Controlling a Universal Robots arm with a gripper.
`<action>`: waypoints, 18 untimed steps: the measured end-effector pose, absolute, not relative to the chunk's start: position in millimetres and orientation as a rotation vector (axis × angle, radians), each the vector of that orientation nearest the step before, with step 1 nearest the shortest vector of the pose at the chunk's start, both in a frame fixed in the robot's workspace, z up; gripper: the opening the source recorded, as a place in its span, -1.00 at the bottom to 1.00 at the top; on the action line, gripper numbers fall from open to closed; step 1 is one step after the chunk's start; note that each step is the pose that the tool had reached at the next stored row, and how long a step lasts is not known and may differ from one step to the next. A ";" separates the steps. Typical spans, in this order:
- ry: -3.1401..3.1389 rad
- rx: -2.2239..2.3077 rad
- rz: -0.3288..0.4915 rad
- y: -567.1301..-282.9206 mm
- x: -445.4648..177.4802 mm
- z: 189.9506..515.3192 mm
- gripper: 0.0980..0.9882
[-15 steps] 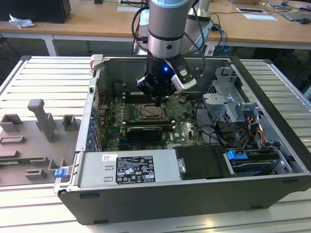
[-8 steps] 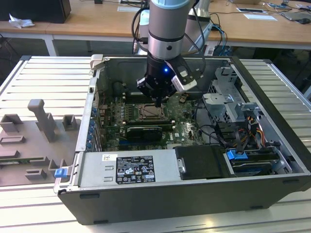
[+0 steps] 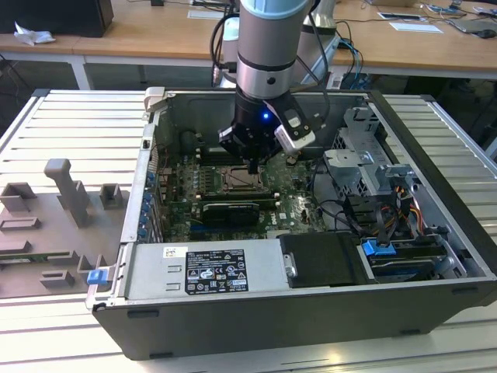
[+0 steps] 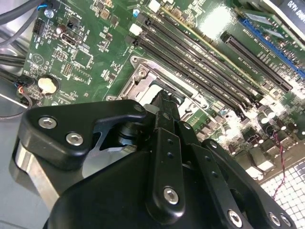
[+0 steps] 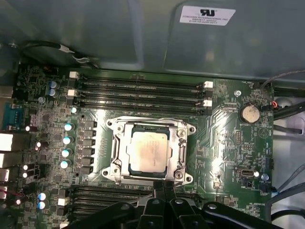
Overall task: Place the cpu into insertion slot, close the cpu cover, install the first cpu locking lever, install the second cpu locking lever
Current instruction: 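Install the second cpu locking lever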
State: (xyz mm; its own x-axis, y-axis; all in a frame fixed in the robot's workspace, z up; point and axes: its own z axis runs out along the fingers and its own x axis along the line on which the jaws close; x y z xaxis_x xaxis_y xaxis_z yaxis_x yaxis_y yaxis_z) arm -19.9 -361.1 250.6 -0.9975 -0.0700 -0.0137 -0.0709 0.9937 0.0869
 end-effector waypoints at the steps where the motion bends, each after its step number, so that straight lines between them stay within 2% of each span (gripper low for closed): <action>1: 3.126 -0.110 0.137 -361.3 -20.0 250.3 -0.98; 18: 3.126 -0.111 0.143 -368.7 -23.0 249.1 -0.98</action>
